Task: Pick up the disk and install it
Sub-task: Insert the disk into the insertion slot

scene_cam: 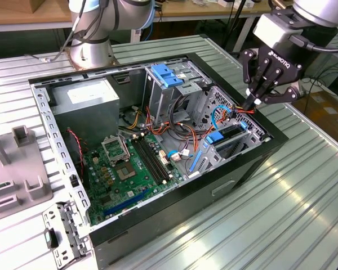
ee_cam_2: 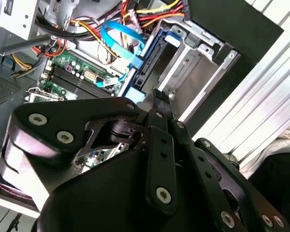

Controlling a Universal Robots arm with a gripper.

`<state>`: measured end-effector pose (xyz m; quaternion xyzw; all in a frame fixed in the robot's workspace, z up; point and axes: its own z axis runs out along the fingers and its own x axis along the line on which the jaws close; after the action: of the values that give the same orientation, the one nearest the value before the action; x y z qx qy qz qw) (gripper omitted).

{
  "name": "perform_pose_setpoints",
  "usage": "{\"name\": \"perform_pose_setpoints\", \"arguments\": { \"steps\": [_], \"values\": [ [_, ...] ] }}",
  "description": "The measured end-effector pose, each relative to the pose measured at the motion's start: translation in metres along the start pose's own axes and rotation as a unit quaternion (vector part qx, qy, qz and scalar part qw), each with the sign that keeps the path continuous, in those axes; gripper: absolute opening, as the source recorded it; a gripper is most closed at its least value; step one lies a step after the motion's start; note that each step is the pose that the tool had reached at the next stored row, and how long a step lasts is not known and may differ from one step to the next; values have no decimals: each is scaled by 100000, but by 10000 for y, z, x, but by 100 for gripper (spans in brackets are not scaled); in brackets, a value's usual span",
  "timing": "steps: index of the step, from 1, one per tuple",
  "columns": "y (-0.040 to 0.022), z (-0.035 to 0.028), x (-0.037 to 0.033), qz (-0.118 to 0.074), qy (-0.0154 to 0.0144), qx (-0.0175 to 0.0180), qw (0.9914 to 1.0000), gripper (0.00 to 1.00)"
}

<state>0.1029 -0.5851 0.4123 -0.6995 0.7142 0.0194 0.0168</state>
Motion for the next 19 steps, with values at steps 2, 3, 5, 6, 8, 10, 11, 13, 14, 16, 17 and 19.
{"name": "perform_pose_setpoints", "arguments": {
  "steps": [2,3,5,6,8,10,11,13,14,16,17,19],
  "values": [
    [-32,1,0,0,-2,-3,100000,11],
    [-49,2,-1,-2,-1,0,100000,11],
    [-80,3,-2,1,-2,-4,100000,11],
    [-99,4,-2,1,-5,-6,100000,11],
    [-153,6,-3,3,-3,-11,100000,11],
    [-181,7,-3,-2,-6,-15,100000,11],
    [-190,7,-4,1,-2,-15,100000,11],
    [-198,8,-4,4,-2,-14,100000,11],
    [-200,8,-3,8,-5,-14,100000,11],
    [-202,8,-4,1,-3,-14,100000,11],
    [-202,8,-4,0,-3,-14,100000,11],
    [-202,8,-4,1,-3,-14,100000,11]
  ]
}}
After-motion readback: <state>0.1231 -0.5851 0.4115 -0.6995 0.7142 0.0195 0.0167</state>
